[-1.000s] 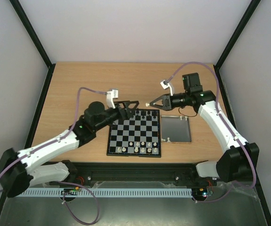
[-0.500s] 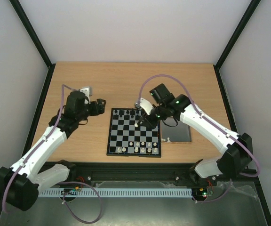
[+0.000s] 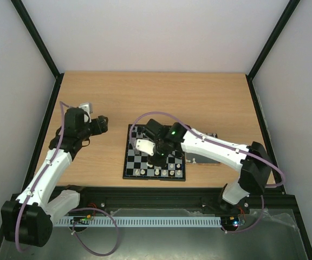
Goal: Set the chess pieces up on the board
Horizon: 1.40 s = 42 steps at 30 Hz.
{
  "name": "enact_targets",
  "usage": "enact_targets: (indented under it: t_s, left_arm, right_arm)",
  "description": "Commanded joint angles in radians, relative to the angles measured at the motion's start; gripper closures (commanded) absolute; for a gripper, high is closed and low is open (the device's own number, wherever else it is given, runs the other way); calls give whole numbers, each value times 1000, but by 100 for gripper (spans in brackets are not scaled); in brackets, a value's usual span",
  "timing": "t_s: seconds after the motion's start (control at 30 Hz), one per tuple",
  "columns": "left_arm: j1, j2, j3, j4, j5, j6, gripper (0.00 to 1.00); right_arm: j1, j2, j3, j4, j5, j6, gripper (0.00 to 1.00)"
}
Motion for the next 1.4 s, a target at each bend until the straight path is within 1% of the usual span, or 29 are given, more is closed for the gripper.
enact_targets:
  t_s: [0.0, 0.3, 0.83, 1.37]
  left_arm:
    - [3, 0, -2, -3, 10, 24, 20]
    - [5, -3, -3, -5, 3, 30, 20]
    - [4, -1, -6, -6, 10, 33, 20]
    - [4, 6, -8, -3, 21, 35, 20]
  right_arm:
    - [63, 52, 28, -51, 70, -38, 96]
    - [131, 113, -3, -26, 133, -53, 96]
    - [134, 203, -37, -17, 150, -55, 96]
    - [134, 231, -61, 32, 181, -43, 96]
